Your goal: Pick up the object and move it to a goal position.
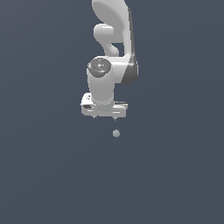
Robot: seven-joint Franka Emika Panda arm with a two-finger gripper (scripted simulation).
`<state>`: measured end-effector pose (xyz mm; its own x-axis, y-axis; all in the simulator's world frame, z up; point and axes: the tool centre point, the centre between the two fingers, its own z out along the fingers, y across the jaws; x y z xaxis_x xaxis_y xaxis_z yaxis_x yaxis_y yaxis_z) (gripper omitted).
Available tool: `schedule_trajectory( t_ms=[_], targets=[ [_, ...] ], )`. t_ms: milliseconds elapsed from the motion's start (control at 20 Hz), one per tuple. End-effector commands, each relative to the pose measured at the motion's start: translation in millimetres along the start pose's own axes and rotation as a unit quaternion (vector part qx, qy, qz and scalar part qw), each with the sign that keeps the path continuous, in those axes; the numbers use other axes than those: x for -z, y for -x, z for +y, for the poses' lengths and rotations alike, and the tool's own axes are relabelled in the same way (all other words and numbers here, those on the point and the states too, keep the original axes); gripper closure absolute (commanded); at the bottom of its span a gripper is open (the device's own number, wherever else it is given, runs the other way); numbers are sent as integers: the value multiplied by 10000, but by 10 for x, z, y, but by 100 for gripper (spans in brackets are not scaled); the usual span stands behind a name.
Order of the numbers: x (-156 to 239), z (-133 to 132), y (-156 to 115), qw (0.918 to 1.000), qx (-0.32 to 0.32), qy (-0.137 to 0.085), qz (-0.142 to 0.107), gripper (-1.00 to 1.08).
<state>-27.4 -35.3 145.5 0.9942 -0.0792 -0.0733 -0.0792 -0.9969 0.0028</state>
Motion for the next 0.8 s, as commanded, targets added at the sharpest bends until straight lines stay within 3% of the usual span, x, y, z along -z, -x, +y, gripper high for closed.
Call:
schedule_trajectory(
  t_ms=[0, 750],
  targets=[
    [0, 0, 0, 10000, 0, 0, 0, -92],
    [36, 99, -35, 9997, 172, 160, 8, -92]
  ],
)
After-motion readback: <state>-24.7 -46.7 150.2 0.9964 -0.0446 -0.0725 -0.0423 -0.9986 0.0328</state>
